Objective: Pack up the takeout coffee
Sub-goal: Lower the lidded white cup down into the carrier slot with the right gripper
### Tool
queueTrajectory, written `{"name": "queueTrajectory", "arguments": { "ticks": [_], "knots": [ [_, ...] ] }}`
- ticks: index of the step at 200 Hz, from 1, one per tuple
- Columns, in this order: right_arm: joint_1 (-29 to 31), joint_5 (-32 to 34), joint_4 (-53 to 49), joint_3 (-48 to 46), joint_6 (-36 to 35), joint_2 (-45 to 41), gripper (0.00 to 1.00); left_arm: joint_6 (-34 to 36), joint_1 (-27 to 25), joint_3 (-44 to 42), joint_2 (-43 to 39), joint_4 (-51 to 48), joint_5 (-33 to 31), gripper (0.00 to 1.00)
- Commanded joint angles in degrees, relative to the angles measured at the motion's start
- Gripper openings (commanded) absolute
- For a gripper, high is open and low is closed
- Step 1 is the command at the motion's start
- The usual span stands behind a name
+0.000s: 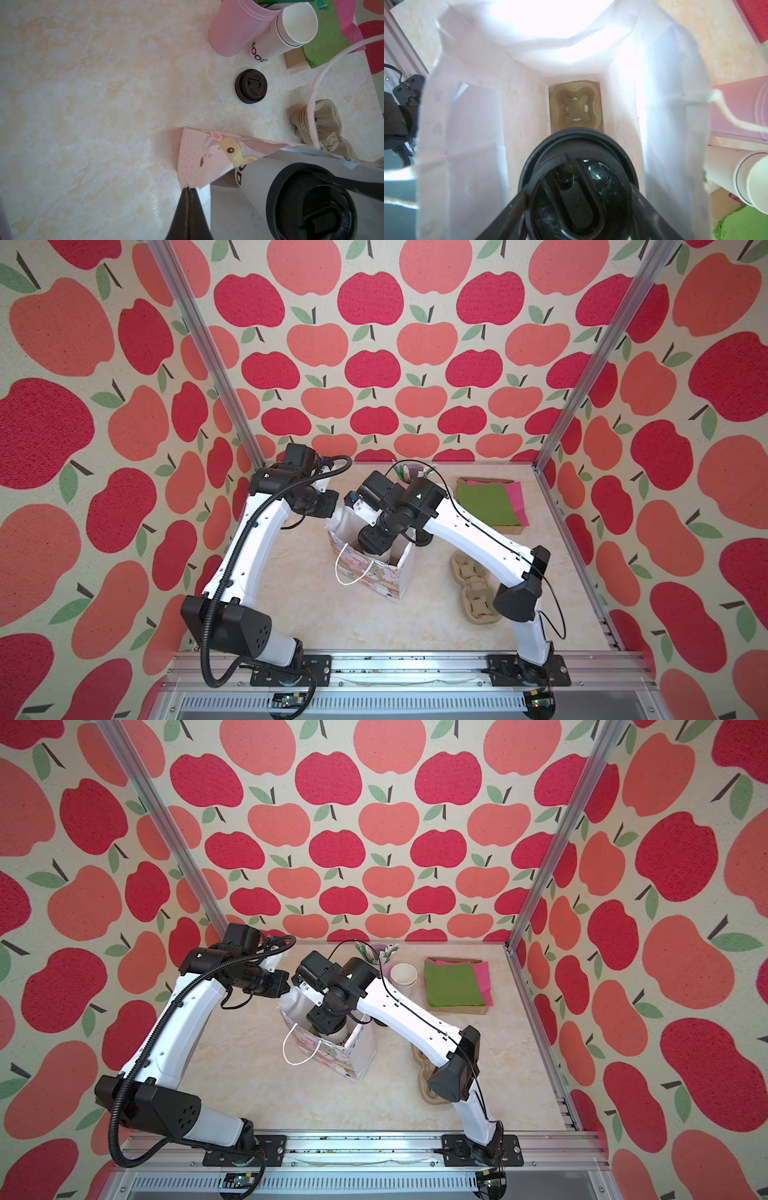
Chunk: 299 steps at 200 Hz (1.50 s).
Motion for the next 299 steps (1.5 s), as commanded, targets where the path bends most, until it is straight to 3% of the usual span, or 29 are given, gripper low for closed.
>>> {"name": "queueTrajectory", "arguments": {
  "ticks": [1, 69, 185, 299],
  "knots": [
    [0.4, 1.7, -0.4, 1.6, -1.2, -2.3, 0.43, 1.2, -0.1, -0.8, -1.5, -0.1, 0.2, 0.00],
    [0.3, 3.6, 2.4, -2.7, -1.2, -4.8, 0.42, 1.3, -0.2, -0.9, -1.5, 0.0, 0.1, 0.00],
    [-0.7, 0.2, 12.6, -22.2, 2.6, -9.0, 0.40, 1.5, -0.4, -0.6, -1.0, 0.1, 0.4, 0.00],
    [-0.8, 1.7, 7.6, -22.9, 2.3, -3.3, 0.40, 1.6, -0.7, -0.5, -0.8, 0.1, 0.0, 0.00]
  ]
}}
